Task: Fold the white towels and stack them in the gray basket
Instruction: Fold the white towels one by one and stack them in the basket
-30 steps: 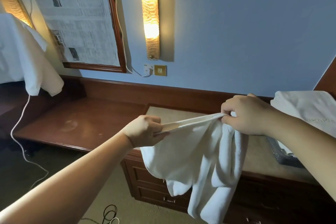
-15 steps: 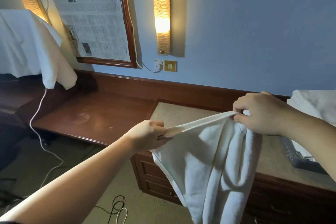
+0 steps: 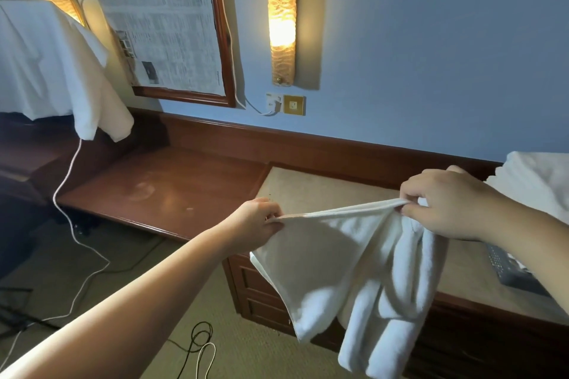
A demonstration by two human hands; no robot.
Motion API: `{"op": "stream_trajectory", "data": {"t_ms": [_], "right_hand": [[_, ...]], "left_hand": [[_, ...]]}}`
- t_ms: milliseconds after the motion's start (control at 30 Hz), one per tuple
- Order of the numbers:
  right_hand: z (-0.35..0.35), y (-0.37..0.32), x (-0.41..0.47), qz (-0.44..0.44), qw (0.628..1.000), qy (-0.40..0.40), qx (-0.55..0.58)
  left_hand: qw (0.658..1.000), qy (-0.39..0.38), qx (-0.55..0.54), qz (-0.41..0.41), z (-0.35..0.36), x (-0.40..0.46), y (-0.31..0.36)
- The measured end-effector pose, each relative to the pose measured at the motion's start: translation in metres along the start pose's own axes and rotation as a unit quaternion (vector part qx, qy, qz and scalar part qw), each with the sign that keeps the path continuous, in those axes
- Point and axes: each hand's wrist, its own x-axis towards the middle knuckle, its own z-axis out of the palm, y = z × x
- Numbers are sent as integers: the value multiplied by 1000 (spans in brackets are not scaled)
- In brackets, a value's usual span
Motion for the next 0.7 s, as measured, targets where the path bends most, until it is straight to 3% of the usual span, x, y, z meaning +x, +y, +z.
{"op": "stream_trajectory", "data": {"t_ms": [67,200,433,633,700], "right_hand": [[4,-2,1,2,1000,-1,14],[19,-12,0,6,999,-10,44],[52,22,-27,86,990,-36,102],[78,66,-50,163,973,-144,77],[88,92,-62,200,966,-124,105]], "left_hand": [[999,-3,51,1,3,6,9],[999,-26,34,13,16,14,37],[988,-68,134,-18,35,10,48],[979,68,189,22,38,20,17],[974,82,213,4,36,21,-9]]}}
